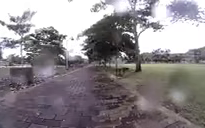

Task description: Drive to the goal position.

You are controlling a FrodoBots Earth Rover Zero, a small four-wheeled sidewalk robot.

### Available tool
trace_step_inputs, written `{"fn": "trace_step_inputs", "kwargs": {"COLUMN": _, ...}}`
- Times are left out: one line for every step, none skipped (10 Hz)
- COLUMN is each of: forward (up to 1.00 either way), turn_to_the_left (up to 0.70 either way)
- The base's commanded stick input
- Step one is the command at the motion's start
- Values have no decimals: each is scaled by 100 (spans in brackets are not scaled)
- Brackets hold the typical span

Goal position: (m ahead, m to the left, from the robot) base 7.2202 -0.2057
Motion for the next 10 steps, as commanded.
{"fn": "trace_step_inputs", "kwargs": {"forward": 70, "turn_to_the_left": 0}}
{"fn": "trace_step_inputs", "kwargs": {"forward": 70, "turn_to_the_left": 0}}
{"fn": "trace_step_inputs", "kwargs": {"forward": 70, "turn_to_the_left": 0}}
{"fn": "trace_step_inputs", "kwargs": {"forward": 70, "turn_to_the_left": 0}}
{"fn": "trace_step_inputs", "kwargs": {"forward": 70, "turn_to_the_left": 0}}
{"fn": "trace_step_inputs", "kwargs": {"forward": 70, "turn_to_the_left": 0}}
{"fn": "trace_step_inputs", "kwargs": {"forward": 70, "turn_to_the_left": 0}}
{"fn": "trace_step_inputs", "kwargs": {"forward": 70, "turn_to_the_left": 0}}
{"fn": "trace_step_inputs", "kwargs": {"forward": 70, "turn_to_the_left": 29}}
{"fn": "trace_step_inputs", "kwargs": {"forward": 70, "turn_to_the_left": 35}}
